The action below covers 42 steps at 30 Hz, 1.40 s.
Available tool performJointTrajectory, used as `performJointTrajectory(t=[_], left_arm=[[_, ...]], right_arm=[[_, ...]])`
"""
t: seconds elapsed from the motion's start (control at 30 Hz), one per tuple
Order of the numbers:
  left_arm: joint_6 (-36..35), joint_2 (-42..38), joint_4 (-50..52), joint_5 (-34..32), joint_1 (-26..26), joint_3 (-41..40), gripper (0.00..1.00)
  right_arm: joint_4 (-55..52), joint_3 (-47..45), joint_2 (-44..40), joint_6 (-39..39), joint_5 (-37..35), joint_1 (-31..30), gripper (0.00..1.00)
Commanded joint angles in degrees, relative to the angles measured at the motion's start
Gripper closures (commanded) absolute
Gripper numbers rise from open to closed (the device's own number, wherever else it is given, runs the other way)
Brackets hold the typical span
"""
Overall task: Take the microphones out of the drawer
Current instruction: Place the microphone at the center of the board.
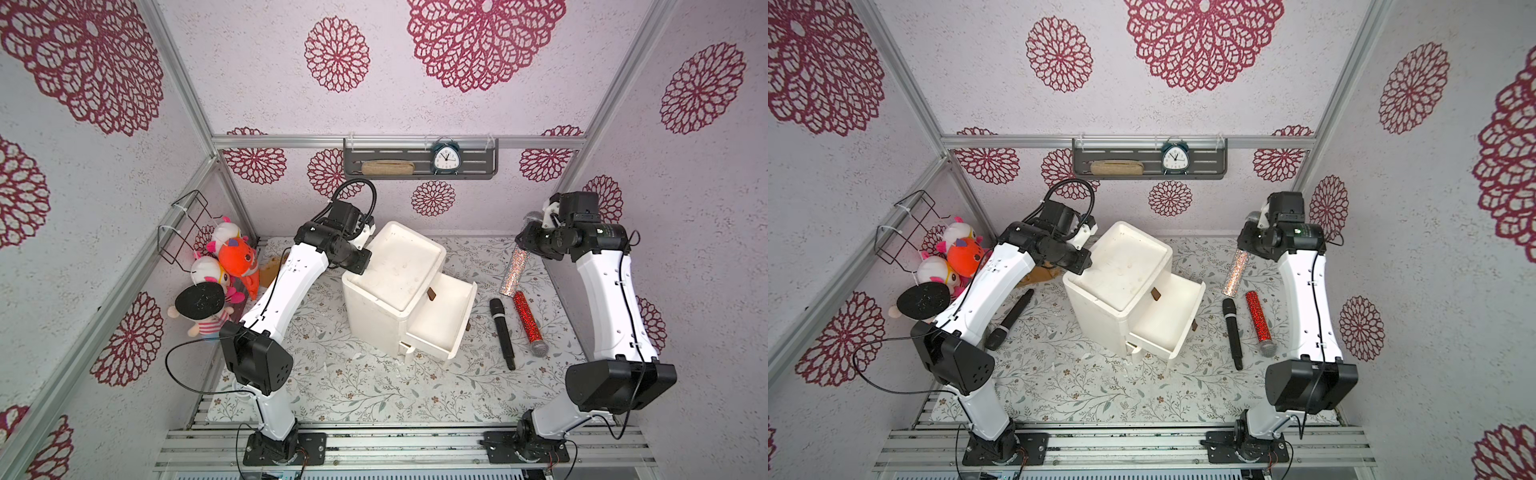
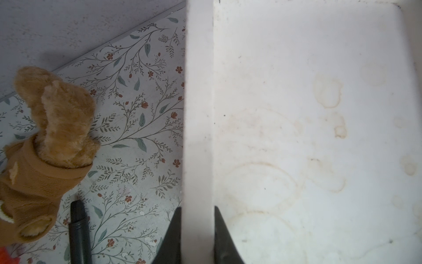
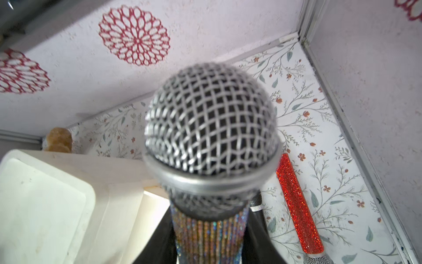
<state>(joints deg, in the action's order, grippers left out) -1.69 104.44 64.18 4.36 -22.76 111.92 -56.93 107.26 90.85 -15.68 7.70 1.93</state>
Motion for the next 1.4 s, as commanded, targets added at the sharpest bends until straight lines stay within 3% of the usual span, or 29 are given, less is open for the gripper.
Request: performJointTrajectory(t=[0.0, 0.2, 0.37, 0.77, 1.37], left_arm=[[-0.9, 0.4, 1.5, -0.1, 0.2, 0.4, 1.00], [-1.0, 0.1, 1.6, -0.3, 0.3, 0.3, 1.00], [-0.9, 0.2, 1.4, -0.1, 0.3, 0.1, 1.00], [-0.8, 0.2, 1.4, -0.2, 0.3, -0.3, 1.00], [-1.0, 0.3, 1.3, -0.3, 0.3, -0.6, 1.00]], right_arm=[[0.6, -3.2, -2.4, 6.1, 1.7, -0.2, 1.00], [11.6, -17.7, -10.8, 11.1, -4.1, 0.0, 1.00], [12.1, -21.7, -11.4, 14.8, -5.6, 0.2, 1.00], [12.7, -25.7, -5.1, 25.2, -11.3, 0.5, 1.00], [17.3, -33.6, 3.7, 26.6, -11.9, 1.5, 1.00]])
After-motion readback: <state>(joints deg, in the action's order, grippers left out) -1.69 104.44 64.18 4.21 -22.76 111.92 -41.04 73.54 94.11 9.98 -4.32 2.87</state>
